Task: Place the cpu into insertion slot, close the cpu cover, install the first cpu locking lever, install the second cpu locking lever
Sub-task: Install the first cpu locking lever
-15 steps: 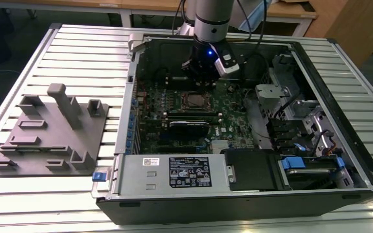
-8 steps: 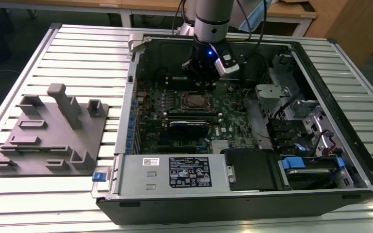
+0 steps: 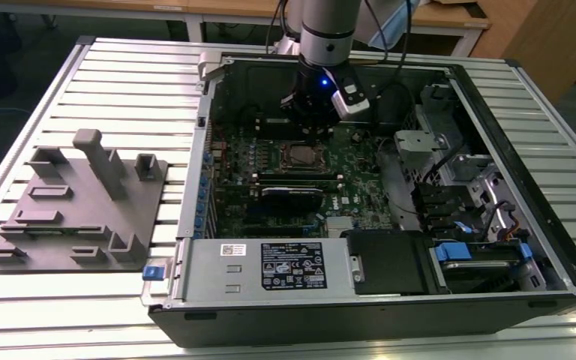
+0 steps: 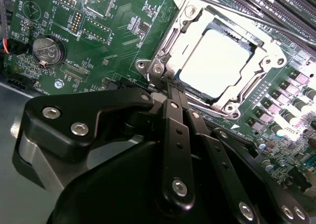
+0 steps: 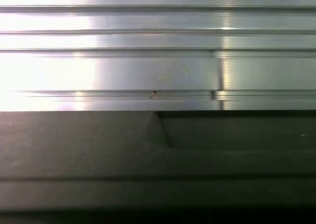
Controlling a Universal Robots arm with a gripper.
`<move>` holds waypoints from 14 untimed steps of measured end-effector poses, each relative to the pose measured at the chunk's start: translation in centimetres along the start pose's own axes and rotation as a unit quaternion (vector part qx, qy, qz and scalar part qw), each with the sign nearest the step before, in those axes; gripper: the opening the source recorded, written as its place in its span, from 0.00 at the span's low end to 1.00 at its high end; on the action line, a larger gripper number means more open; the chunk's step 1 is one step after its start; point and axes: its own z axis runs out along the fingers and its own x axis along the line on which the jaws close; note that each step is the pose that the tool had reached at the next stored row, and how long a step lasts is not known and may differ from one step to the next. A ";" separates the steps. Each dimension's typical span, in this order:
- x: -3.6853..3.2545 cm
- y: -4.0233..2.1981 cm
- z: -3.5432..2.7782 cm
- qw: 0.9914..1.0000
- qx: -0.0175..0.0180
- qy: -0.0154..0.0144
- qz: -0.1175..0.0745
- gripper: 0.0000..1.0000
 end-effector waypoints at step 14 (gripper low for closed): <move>0.38 -0.01 -0.06 1.000 0.002 0.000 0.000 0.10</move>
